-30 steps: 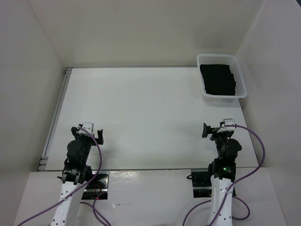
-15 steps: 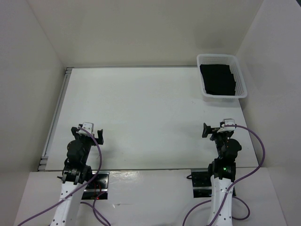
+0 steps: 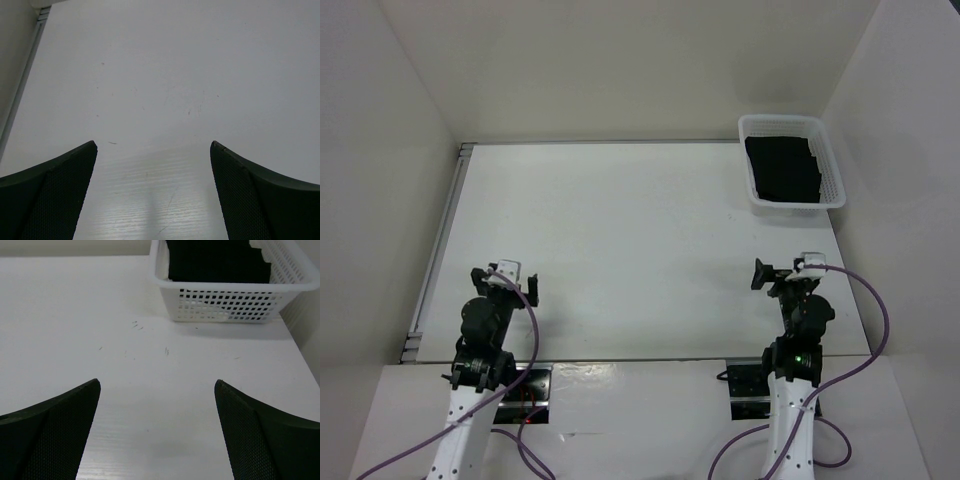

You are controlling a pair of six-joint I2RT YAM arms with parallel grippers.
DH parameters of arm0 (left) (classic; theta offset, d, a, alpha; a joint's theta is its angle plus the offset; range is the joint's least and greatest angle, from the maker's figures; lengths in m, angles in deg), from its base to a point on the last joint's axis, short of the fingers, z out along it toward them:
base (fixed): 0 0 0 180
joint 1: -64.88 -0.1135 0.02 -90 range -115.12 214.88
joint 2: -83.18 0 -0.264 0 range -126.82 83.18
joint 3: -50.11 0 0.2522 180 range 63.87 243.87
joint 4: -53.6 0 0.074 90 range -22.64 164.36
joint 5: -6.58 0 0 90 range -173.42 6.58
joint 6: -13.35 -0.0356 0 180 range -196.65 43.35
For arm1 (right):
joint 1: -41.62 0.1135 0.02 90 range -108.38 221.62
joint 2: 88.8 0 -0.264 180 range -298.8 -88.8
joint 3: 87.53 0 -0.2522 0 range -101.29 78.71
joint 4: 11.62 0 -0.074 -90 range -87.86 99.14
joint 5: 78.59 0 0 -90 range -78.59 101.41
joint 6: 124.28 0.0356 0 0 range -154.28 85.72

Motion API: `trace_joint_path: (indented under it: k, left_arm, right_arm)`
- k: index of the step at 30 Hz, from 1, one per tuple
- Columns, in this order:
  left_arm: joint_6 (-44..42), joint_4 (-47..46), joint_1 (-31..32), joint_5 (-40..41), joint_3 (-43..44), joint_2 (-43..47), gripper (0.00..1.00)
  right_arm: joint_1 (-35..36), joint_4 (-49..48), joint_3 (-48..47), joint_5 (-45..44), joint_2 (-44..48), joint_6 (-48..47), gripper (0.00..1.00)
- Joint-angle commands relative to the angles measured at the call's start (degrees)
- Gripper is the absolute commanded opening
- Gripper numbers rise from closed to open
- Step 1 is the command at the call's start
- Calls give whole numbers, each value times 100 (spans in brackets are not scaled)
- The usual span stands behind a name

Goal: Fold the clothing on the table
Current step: Grab the skirt from the pile

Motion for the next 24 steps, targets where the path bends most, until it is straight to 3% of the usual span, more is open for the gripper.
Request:
trace_joint_path:
  k: [1,6,9,10,11,13,14,16,17,18,19,20,24]
  left_arm:
    - [-212,-423,21,368,522,746,100]
    - [-799,-1038,21,1088,1418,518,100]
    - [-1046,-1039,21,1282,2471,-271,100]
    - [-1047,-891,21,1640,2823,-970,100]
    - [-1047,-751,21,1852,3679,-1395,100]
    - [-751,193,21,2501,4798,-2822,100]
    - [-644,644,21,2662,6022,-3319,100]
    - [-494,2168,21,2734,7232,-4668,100]
    - [-319,3048,21,2838,7769,-5077,100]
    - [-317,3056,21,2839,8244,-5395,100]
    - [-317,3666,21,2778,8901,-5903,100]
    - [-230,3898,-40,2777,9117,-6099,100]
    - [226,4620,-164,2093,9304,-6514,100]
  right_arm:
    - [15,-400,-568,-719,458,673,98]
    - [15,-297,-1490,-1468,397,999,98]
    - [15,-59,-2017,-1617,274,1218,98]
    - [15,-58,-2142,-1669,221,1306,98]
    - [15,-58,-2282,-1670,151,1368,98]
    - [76,151,-2879,-1723,-462,1491,98]
    - [77,518,-3577,-1810,-1344,1553,98]
    - [77,1168,-4555,-1811,-2515,1615,98]
    - [77,1990,-5665,-1645,-3679,1528,98]
    - [77,2398,-6215,-1644,-3690,1396,98]
    - [77,2794,-6743,-1226,-4604,1117,98]
    - [25,3111,-7592,-978,-4987,1027,98]
    - [-125,3922,-8251,295,-5922,861,98]
